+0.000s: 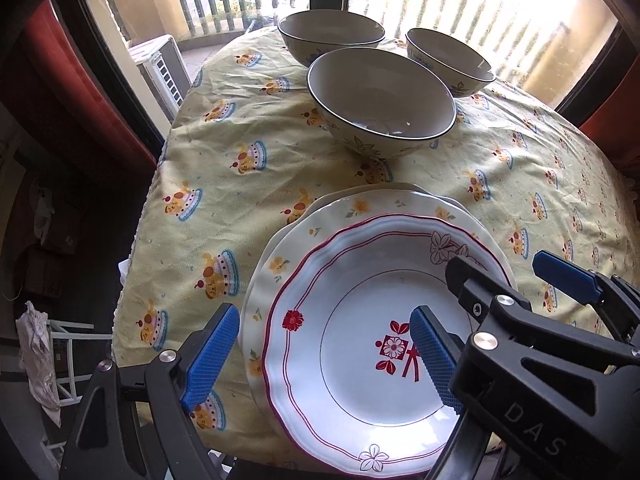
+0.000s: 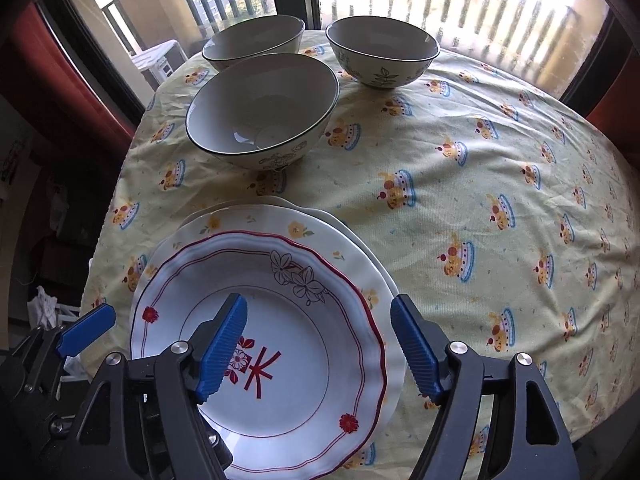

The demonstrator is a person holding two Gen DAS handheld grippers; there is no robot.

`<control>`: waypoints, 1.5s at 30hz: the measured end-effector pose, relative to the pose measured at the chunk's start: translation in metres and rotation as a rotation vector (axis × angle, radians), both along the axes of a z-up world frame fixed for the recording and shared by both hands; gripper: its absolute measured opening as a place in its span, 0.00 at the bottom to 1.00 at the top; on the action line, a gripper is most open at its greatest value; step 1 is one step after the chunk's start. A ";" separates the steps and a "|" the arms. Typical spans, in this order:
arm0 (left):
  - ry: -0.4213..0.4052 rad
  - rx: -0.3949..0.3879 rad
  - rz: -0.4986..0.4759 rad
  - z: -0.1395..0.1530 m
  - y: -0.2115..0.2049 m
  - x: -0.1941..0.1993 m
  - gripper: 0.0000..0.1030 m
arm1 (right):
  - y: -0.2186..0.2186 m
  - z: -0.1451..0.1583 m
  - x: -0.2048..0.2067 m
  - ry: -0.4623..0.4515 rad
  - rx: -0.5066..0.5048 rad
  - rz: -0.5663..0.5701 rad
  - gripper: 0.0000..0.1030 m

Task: Organize plates and bowls
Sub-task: 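Open both grippers and pull them back from the plate stack, then move both grippers to the nearest white bowl and grip its rim, then carry the white bowl with both grippers and set it down beside the plates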

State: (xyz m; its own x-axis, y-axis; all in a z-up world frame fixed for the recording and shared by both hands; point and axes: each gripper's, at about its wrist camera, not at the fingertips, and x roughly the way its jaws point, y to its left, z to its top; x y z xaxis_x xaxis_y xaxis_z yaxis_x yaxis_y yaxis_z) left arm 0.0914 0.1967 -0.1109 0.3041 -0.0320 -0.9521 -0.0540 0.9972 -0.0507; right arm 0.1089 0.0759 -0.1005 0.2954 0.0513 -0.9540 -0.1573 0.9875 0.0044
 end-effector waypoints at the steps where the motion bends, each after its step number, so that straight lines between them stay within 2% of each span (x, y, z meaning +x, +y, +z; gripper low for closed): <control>1: -0.007 0.001 -0.007 0.003 0.000 0.003 0.87 | 0.001 0.003 0.001 -0.003 0.003 -0.007 0.77; 12: -0.112 0.005 -0.009 0.030 0.009 0.052 0.87 | 0.007 0.037 0.041 -0.108 0.031 -0.044 0.77; 24: -0.132 0.028 0.019 0.016 0.005 0.117 0.81 | 0.011 0.027 0.106 -0.129 0.063 -0.040 0.76; 30: -0.085 0.034 0.014 -0.007 0.002 0.142 0.69 | 0.010 0.006 0.131 -0.087 0.067 -0.061 0.61; 37: -0.037 0.037 -0.009 -0.027 -0.003 0.163 0.45 | 0.008 -0.018 0.153 -0.040 0.062 -0.086 0.41; 39: -0.031 0.048 -0.006 -0.030 -0.003 0.167 0.42 | 0.008 -0.023 0.157 -0.030 0.061 -0.086 0.35; 41: -0.034 0.059 -0.005 -0.031 -0.003 0.169 0.37 | 0.009 -0.027 0.160 -0.019 0.062 -0.081 0.24; 43: -0.049 0.069 -0.003 -0.030 -0.003 0.169 0.35 | 0.011 -0.030 0.162 -0.019 0.054 -0.077 0.20; 45: -0.041 0.068 -0.007 -0.030 -0.003 0.169 0.35 | 0.013 -0.029 0.162 -0.024 0.041 -0.076 0.19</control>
